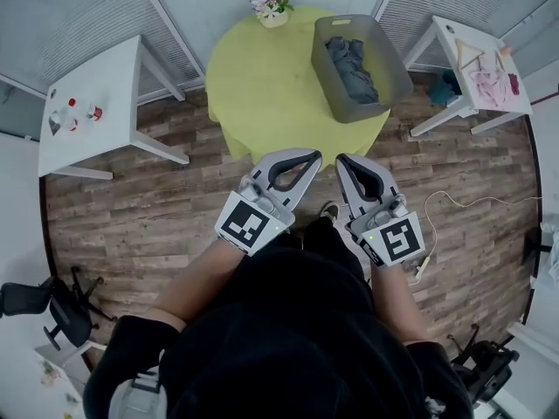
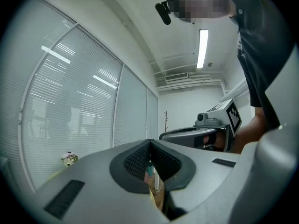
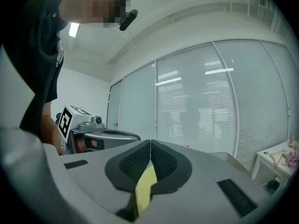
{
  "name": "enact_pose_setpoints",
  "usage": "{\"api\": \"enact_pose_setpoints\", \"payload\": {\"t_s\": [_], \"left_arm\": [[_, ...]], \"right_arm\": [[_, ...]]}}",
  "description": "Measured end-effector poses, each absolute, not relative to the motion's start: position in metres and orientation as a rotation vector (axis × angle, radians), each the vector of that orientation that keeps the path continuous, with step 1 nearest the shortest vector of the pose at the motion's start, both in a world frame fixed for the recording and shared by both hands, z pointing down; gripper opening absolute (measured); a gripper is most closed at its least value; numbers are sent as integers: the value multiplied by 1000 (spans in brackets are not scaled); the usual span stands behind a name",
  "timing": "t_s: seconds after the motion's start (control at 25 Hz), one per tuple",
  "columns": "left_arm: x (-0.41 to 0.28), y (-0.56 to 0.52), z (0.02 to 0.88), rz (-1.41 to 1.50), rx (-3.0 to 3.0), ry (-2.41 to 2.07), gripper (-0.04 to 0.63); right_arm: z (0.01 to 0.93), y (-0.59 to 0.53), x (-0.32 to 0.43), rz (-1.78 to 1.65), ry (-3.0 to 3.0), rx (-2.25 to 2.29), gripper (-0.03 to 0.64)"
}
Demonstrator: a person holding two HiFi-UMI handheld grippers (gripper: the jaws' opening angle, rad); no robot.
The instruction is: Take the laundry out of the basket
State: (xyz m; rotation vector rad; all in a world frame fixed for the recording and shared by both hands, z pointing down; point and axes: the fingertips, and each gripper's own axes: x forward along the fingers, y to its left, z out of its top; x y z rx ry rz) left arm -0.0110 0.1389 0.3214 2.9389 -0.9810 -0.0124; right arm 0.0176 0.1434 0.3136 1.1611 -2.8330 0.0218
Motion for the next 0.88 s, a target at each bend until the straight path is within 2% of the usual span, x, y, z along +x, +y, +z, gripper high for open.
{"api": "enact_pose_setpoints", "payload": {"t_s": [0.88], "left_arm": [[47,-19,319,29,2928,-1099,6]], "right_arm": [[311,-19,76,-7,-2889,1055,23]]}}
